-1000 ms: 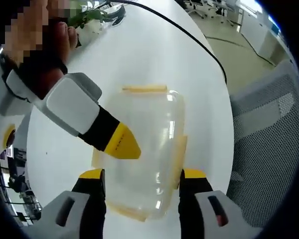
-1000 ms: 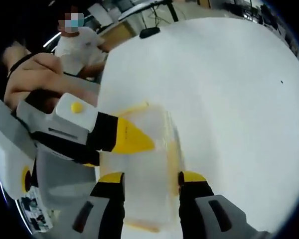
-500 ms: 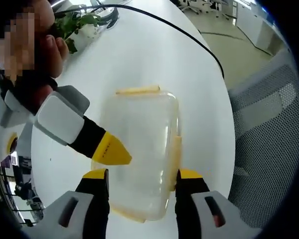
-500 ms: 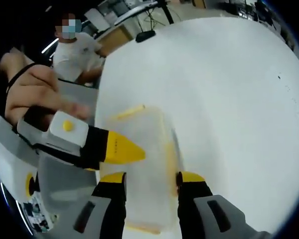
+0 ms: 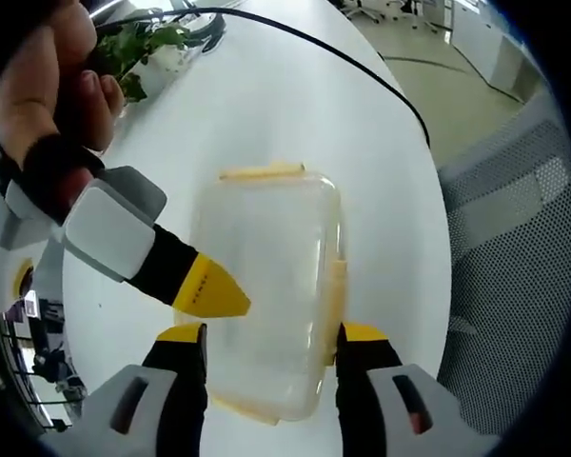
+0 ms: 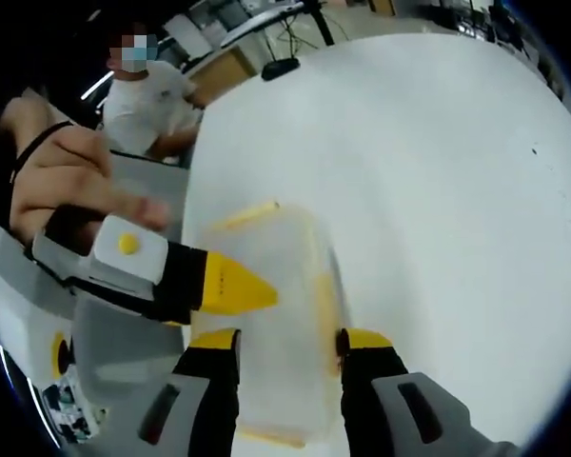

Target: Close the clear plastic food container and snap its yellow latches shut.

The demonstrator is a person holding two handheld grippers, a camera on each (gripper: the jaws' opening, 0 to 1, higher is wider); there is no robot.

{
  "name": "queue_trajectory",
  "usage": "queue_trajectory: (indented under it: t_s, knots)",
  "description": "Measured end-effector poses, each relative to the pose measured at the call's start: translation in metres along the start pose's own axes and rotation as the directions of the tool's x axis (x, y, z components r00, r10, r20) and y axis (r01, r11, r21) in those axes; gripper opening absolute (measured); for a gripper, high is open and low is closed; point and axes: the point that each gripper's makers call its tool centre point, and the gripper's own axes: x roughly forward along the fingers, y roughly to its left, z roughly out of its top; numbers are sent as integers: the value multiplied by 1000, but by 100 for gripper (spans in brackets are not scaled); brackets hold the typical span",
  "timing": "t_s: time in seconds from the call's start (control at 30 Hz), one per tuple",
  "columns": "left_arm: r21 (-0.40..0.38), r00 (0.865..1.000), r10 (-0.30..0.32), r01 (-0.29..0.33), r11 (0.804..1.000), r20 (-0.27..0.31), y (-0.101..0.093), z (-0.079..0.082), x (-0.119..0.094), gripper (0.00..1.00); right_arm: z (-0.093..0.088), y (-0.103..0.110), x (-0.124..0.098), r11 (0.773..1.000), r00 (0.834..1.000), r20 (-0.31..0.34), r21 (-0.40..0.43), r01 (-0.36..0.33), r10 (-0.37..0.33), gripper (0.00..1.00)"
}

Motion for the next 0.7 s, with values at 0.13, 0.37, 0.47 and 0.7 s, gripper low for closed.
queue_trajectory:
  t_s: [0.13,0.37,0.47,0.7]
  knots:
    - [48,1000,-22,22,999,0,0,-2,-2,54,-1,3,2,1000,1000,-1,-22,16,-16,45]
    - [8,994,-98,98,995,38,-9,2,-1,70,-3,5,2,998,998,-34,-53,42,-44,49]
    - [5,992,-120,120,993,35,-12,-1,-2,81,-4,6,1,995,998,-38,-84,53,-57,49]
    - [-23,982,-184,185,982,49,-6,-6,-9,81,-14,11,-2,979,991,-78,-183,95,-111,54]
